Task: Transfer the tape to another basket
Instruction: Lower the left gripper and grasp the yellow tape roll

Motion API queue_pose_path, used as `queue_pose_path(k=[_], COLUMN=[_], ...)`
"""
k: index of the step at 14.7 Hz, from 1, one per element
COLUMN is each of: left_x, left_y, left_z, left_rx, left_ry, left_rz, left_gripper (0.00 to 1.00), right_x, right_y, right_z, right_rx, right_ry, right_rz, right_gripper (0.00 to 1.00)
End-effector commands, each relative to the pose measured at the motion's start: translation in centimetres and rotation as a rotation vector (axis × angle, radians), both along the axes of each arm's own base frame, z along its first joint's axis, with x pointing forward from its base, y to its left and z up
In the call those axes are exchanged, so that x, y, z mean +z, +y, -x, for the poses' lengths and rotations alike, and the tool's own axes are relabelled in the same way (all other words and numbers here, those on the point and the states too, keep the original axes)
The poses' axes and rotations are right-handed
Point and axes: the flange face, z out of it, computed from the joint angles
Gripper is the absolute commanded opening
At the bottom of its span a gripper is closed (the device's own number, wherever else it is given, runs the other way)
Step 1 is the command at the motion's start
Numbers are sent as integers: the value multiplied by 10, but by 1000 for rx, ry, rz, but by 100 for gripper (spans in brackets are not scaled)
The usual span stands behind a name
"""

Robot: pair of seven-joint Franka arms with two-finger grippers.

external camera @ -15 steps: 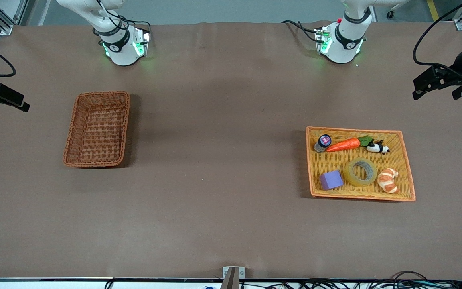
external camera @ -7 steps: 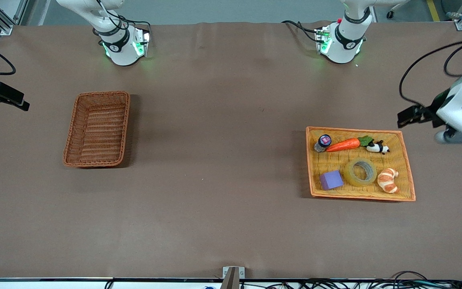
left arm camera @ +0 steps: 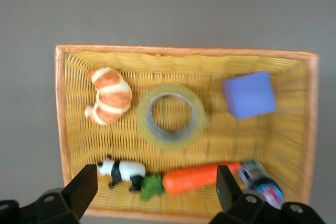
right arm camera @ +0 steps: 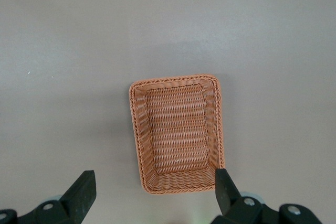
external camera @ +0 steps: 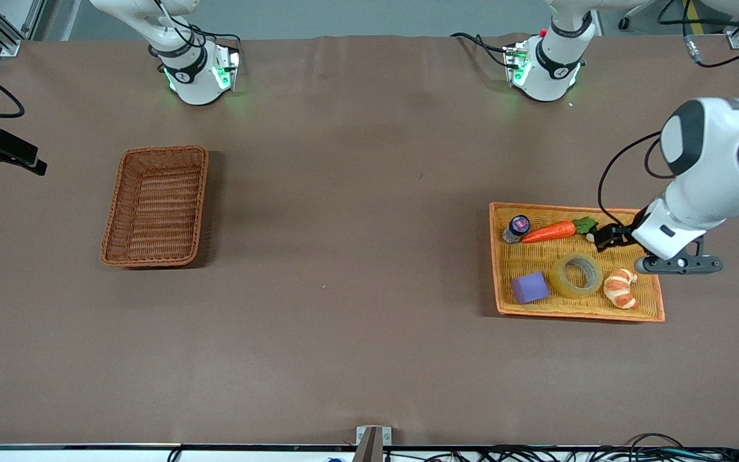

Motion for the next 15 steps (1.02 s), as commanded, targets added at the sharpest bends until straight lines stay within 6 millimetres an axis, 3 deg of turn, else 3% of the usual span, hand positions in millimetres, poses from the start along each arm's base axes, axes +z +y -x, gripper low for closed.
queue_pose_path(k=[1, 6, 9, 12, 15], left_x=[-50, -121, -150, -163, -172], left_y=[16, 34, 33, 32, 31], left_z=[0, 1, 0, 2, 2], left_rx=[-20, 4, 8, 15, 15], left_ry=[-18, -39, -43, -25, -21], left_rz=[-10, 6, 13, 15, 18], left_gripper=[100, 98, 84, 68, 44], right_x=[3, 2, 2, 0, 2], right_y=[-3, -2, -3, -3, -2], right_z=[10, 9, 10, 9, 9], right_rx=[9, 8, 7, 7, 8], right_ry=[-3, -3, -2, 0, -3], right_rz=[-21, -21, -21, -21, -21], right_gripper=[100, 100, 100, 100, 100])
